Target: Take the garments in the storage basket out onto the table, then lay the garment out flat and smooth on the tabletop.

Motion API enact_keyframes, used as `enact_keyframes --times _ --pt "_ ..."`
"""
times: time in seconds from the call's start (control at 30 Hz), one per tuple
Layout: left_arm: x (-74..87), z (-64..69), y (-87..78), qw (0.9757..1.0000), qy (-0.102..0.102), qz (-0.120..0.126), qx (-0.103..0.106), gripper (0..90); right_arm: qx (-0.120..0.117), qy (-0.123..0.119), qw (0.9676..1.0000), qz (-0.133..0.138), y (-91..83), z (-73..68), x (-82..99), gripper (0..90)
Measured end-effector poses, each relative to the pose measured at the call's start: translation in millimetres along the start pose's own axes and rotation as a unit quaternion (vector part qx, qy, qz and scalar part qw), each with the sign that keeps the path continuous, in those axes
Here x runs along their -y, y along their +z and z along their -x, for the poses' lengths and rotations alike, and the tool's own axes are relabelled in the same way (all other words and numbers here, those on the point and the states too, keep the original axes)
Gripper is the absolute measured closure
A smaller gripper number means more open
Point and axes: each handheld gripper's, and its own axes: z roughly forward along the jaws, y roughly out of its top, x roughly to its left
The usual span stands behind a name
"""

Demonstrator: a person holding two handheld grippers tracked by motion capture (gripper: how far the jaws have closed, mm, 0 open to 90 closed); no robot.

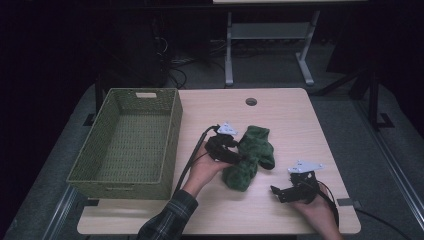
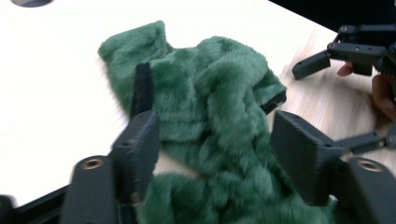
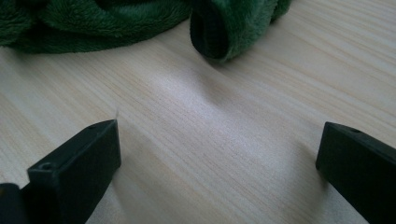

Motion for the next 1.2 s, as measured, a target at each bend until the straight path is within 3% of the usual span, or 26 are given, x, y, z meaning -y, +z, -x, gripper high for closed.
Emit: enact_keyframes --times 0.13,0.27,0.53,0.8,1.03,1.2 --pt "10.4 -3.1 -11.3 1.0000 0.002 -0.001 -0.002 18.3 0.002 0.002 1.0000 0.000 -0.1 -0.5 0.1 0.0" --pt "21.2 -2.4 -21.5 1.0000 0.000 0.007 -0.002 13.9 0.003 0.002 1.0000 0.000 0.0 -0.6 0.1 0.0" --pt "39.3 8.0 -41.8 0.9996 0.020 0.019 -0.006 13.1 0.001 0.008 0.9999 -0.014 -2.2 -3.5 -4.8 0.4" --pt "71.8 17.6 -48.6 0.9996 0.020 0.013 -0.012 12.9 0.001 0.000 1.0000 0.006 -17.1 -6.4 -20.1 0.5" --pt "95.3 20.5 -50.9 0.9992 0.026 -0.002 -0.029 12.8 -0.019 -0.007 0.9994 0.028 -26.5 -9.6 -36.1 6.1" --pt "113.8 23.4 -47.3 0.9990 0.027 -0.021 -0.030 12.8 -0.050 -0.019 0.9978 0.038 -29.0 -19.3 -53.7 15.6"
